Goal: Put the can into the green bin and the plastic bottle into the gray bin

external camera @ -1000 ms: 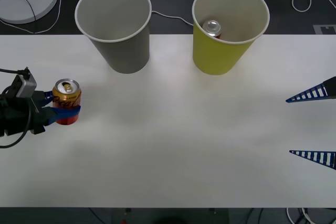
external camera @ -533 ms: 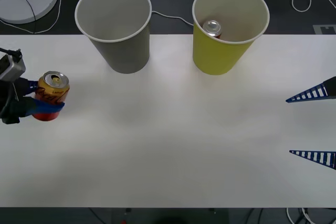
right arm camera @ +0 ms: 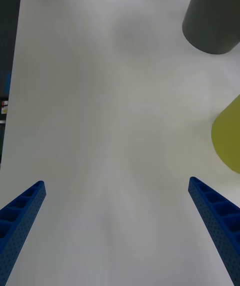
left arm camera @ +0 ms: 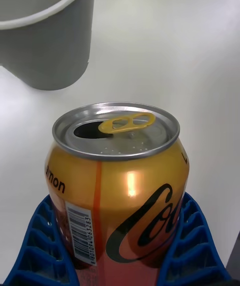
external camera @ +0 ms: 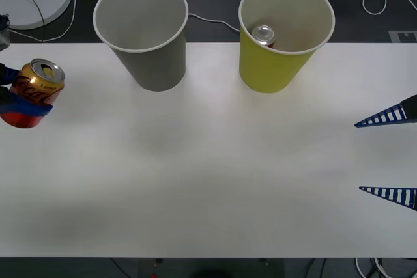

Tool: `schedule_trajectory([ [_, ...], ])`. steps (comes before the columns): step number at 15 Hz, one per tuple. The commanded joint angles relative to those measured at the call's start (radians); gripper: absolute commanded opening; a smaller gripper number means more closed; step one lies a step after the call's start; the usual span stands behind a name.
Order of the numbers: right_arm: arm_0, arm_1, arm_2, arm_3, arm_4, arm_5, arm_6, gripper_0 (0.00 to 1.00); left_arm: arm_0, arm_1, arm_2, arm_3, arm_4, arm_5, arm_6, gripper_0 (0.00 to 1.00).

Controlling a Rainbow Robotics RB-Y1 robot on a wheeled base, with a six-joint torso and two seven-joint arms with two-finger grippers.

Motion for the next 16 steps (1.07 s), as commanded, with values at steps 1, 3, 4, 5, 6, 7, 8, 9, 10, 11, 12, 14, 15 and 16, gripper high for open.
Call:
schedule_trajectory([
  [1, 0.000, 0.000, 0.000, 0.000, 0.000, 0.000, 0.000, 1.00, -0.082, 0.001, -0.022, -0.046, -0.028, -0.025, 0.026, 0.00],
  [3, 0.000, 0.000, 0.000, 0.000, 0.000, 0.000, 0.000, 1.00, -0.162, 0.001, -0.081, -0.052, -0.030, -0.025, 0.044, 0.00],
  [4, 0.000, 0.000, 0.000, 0.000, 0.000, 0.000, 0.000, 1.00, -0.214, 0.001, -0.126, -0.051, -0.036, -0.025, 0.084, 0.00],
  [5, 0.000, 0.000, 0.000, 0.000, 0.000, 0.000, 0.000, 1.00, -0.262, -0.001, -0.163, -0.051, -0.036, -0.025, 0.124, 0.00],
  [6, 0.000, 0.000, 0.000, 0.000, 0.000, 0.000, 0.000, 1.00, -0.322, -0.002, -0.207, -0.051, -0.036, -0.025, 0.169, 0.00],
  [7, 0.000, 0.000, 0.000, 0.000, 0.000, 0.000, 0.000, 1.00, -0.383, -0.005, -0.253, -0.051, -0.036, -0.025, 0.219, 0.00],
  [8, 0.000, 0.000, 0.000, 0.000, 0.000, 0.000, 0.000, 1.00, -0.434, -0.013, -0.288, -0.046, -0.036, -0.025, 0.262, 0.00],
  [9, 0.000, 0.000, 0.000, 0.000, 0.000, 0.000, 0.000, 1.00, -0.493, -0.028, -0.325, -0.035, -0.037, -0.025, 0.310, 0.00],
  [10, 0.000, 0.000, 0.000, 0.000, 0.000, 0.000, 0.000, 1.00, -0.545, -0.047, -0.356, -0.018, -0.042, -0.025, 0.342, 0.00],
  [11, 0.000, 0.000, 0.000, 0.000, 0.000, 0.000, 0.000, 1.00, -0.590, -0.071, -0.381, 0.000, -0.057, -0.025, 0.363, 0.00],
  [12, 0.000, 0.000, 0.000, 0.000, 0.000, 0.000, 0.000, 1.00, -0.636, -0.100, -0.404, 0.014, -0.090, -0.025, 0.373, 0.00],
  [14, 0.000, 0.000, 0.000, 0.000, 0.000, 0.000, 0.000, 1.00, -0.726, -0.163, -0.462, 0.049, -0.152, -0.025, 0.419, 0.00],
  [15, 0.000, 0.000, 0.000, 0.000, 0.000, 0.000, 0.000, 1.00, -0.771, -0.192, -0.497, 0.072, -0.179, -0.025, 0.436, 0.00],
  [16, 0.000, 0.000, 0.000, 0.000, 0.000, 0.000, 0.000, 1.00, -0.822, -0.221, -0.534, 0.098, -0.203, -0.025, 0.460, 0.00],
])
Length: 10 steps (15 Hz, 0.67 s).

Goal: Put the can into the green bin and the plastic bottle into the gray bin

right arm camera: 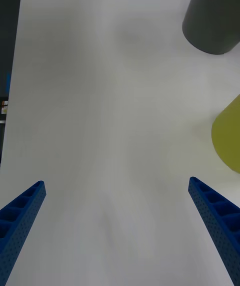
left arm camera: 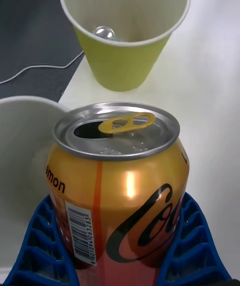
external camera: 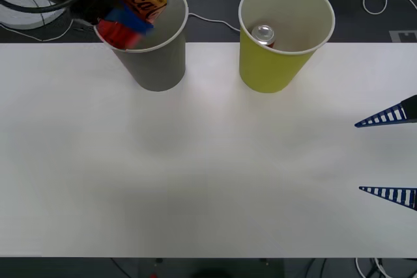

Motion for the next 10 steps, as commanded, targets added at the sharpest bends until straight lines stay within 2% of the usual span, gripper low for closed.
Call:
schedule_trajectory([
  [1, 0.000, 0.000, 0.000, 0.000, 0.000, 0.000, 0.000, 1.00, -0.127, -0.076, -0.097, 0.067, -0.062, 0.000, 0.057, 0.00],
  [6, 0.000, 0.000, 0.000, 0.000, 0.000, 0.000, 0.000, 1.00, -0.336, -0.234, -0.224, 0.306, -0.115, 0.000, 0.071, 0.00],
  [10, 0.000, 0.000, 0.000, 0.000, 0.000, 0.000, 0.000, 1.00, -0.500, -0.368, -0.264, 0.535, -0.169, 0.000, 0.069, 0.00],
])
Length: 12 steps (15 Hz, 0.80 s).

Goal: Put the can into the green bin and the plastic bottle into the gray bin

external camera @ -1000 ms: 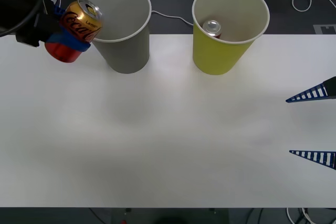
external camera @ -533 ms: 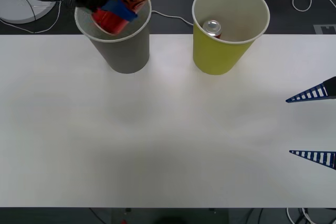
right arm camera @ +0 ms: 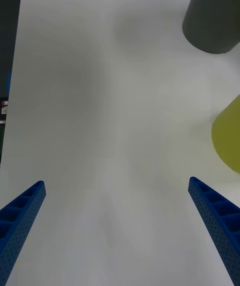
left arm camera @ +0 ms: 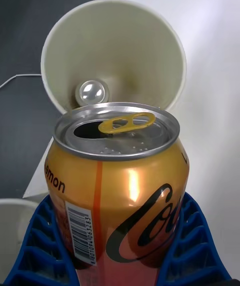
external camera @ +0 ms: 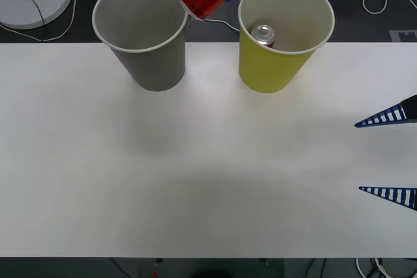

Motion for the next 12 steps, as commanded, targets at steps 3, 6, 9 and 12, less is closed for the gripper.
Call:
schedule_trajectory([
  [3, 0.000, 0.000, 0.000, 0.000, 0.000, 0.000, 0.000, 1.00, -0.130, -0.160, -0.007, 0.208, -0.104, 0.034, -0.003, 0.00],
  [6, 0.000, 0.000, 0.000, 0.000, 0.000, 0.000, 0.000, 1.00, -0.177, -0.249, -0.024, 0.274, -0.183, 0.092, 0.002, 0.00],
  [9, 0.000, 0.000, 0.000, 0.000, 0.000, 0.000, 0.000, 1.00, -0.214, -0.325, -0.024, 0.366, -0.240, 0.154, 0.003, 0.00],
  [12, 0.000, 0.000, 0.000, 0.000, 0.000, 0.000, 0.000, 1.00, -0.225, -0.384, -0.024, 0.452, -0.272, 0.258, 0.005, 0.00],
])
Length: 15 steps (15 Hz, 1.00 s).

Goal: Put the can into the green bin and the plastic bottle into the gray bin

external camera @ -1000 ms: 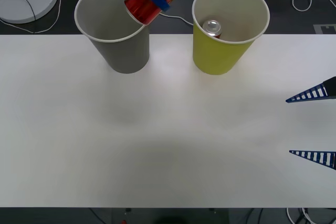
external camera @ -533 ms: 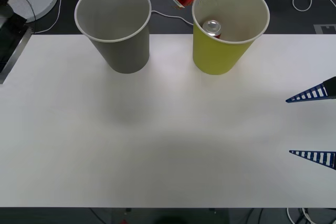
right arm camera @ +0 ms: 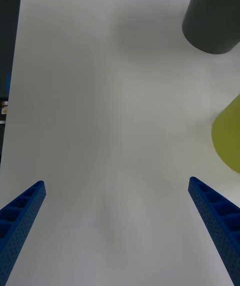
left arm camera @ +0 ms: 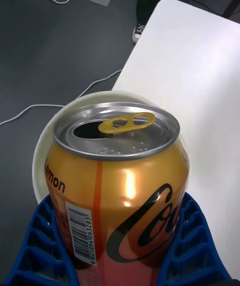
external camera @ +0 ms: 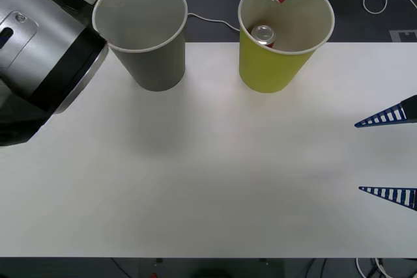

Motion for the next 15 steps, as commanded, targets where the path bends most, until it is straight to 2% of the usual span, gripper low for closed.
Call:
schedule_trajectory([
  [1, 0.000, 0.000, 0.000, 0.000, 0.000, 0.000, 0.000, 1.00, -0.012, -0.047, 0.000, 0.069, -0.026, 0.084, 0.000, 0.00],
  [9, 0.000, 0.000, 0.000, 0.000, 0.000, 0.000, 0.000, 1.00, -0.019, -0.065, 0.000, 0.101, -0.029, 0.111, 0.000, 0.02],
  [10, 0.000, 0.000, 0.000, 0.000, 0.000, 0.000, 0.000, 1.00, -0.019, -0.065, 0.002, 0.100, -0.023, 0.111, 0.000, 0.11],
  [11, 0.000, 0.000, 0.000, 0.000, 0.000, 0.000, 0.000, 1.00, -0.019, -0.065, 0.005, 0.100, -0.021, 0.111, 0.000, 0.35],
  [12, 0.000, 0.000, 0.000, 0.000, 0.000, 0.000, 0.000, 1.00, -0.019, -0.064, 0.009, 0.100, -0.018, 0.111, 0.000, 0.78],
  [13, 0.000, 0.000, 0.000, 0.000, 0.000, 0.000, 0.000, 1.00, -0.019, -0.065, 0.014, 0.100, -0.015, 0.111, 0.000, 1.00],
  [15, 0.000, 0.000, 0.000, 0.000, 0.000, 0.000, 0.000, 1.00, -0.019, -0.065, 0.028, 0.100, -0.012, 0.111, 0.000, 1.00],
])
